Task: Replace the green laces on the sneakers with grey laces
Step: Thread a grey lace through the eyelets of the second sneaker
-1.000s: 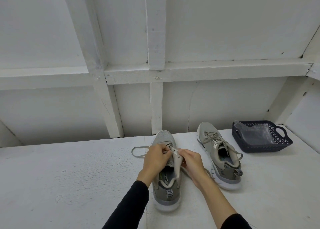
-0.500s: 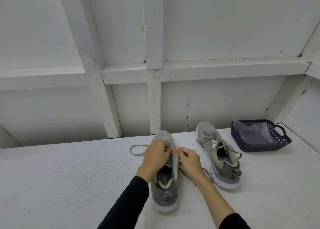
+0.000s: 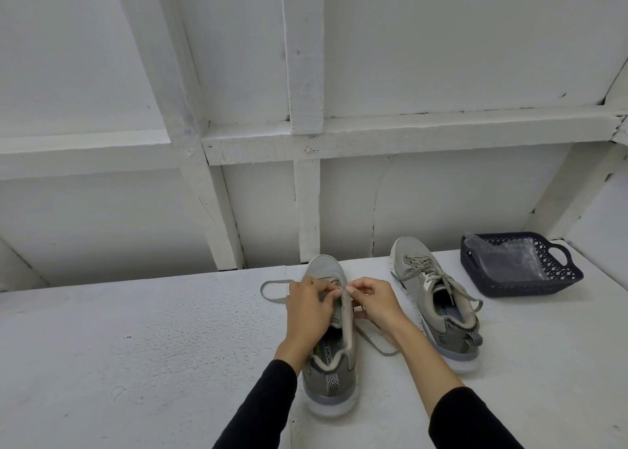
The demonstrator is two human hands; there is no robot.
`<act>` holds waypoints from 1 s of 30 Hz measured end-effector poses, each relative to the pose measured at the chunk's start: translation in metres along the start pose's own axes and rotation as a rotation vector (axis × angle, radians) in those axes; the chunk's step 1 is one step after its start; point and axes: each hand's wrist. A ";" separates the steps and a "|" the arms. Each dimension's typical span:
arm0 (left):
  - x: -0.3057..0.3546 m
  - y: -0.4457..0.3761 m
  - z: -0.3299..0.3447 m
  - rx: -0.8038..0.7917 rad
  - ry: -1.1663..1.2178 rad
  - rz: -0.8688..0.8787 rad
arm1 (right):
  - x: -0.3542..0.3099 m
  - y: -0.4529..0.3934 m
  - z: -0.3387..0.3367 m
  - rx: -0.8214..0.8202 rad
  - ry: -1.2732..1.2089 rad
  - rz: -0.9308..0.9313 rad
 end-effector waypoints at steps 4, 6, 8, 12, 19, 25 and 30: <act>0.003 0.002 0.002 -0.023 -0.020 -0.067 | -0.006 0.000 0.001 0.204 0.188 -0.117; 0.004 0.002 0.001 -0.026 -0.048 -0.092 | -0.019 0.003 0.003 0.257 0.233 -0.200; 0.003 0.003 0.001 -0.032 -0.058 -0.112 | -0.040 0.008 0.004 0.297 0.148 -0.276; 0.007 0.005 -0.002 -0.002 0.024 -0.158 | -0.094 0.021 -0.006 0.308 -0.275 -0.412; 0.002 0.012 -0.003 -0.002 0.111 -0.283 | -0.046 0.022 -0.018 0.102 0.691 -0.318; 0.000 0.015 -0.003 0.069 0.118 -0.327 | -0.011 0.022 -0.011 0.003 0.695 -0.247; -0.002 0.016 -0.004 0.068 0.111 -0.379 | -0.055 0.038 -0.001 0.037 0.230 -0.313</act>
Point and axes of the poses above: each hand's wrist, its own y-axis away from the middle knuckle, its own z-axis out of the palm, x = y × z, and after that the axes turned 2 degrees about x, right-handed
